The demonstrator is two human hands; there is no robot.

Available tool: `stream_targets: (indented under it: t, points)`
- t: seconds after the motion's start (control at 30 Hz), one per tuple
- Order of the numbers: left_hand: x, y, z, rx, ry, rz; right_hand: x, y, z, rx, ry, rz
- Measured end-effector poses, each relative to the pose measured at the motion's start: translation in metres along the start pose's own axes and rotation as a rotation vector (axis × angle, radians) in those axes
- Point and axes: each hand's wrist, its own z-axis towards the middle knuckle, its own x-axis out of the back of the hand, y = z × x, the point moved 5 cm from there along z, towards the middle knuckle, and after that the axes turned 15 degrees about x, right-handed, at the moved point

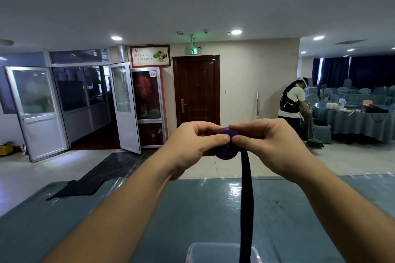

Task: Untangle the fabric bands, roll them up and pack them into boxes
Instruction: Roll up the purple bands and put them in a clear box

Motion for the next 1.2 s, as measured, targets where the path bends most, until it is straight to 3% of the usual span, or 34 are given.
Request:
stream_targets:
  t: [0.07,0.27,0.5,0.7,0.77,0.93,1.2]
  points:
    - [0.003,0.005,-0.001,0.004,0.001,0.019,-0.002,0.0,0.001,0.007,0.011,0.03]
    - [-0.006,-0.006,0.004,0.002,0.039,-0.291,-0.003,0.01,-0.002,-0.019,0.233,0.252]
    - [0.0,0.003,0.001,0.013,-0.022,-0.025,-0.001,0.004,0.0,-0.014,0.023,0.076]
    - [-0.01,-0.002,0.003,0.039,-0.01,-0.337,-0.002,0.008,-0.005,-0.021,0.232,0.255]
    - [-0.013,-0.007,0.004,0.053,-0.007,-0.335,0.001,0.008,-0.007,-0.035,0.209,0.241]
    - [-0.004,0.003,0.001,0.03,-0.029,-0.018,0.007,-0.001,-0.004,-0.013,-0.025,0.021]
    - [-0.009,0.001,0.004,0.033,0.027,-0.36,0.004,0.009,-0.008,-0.022,0.276,0.27]
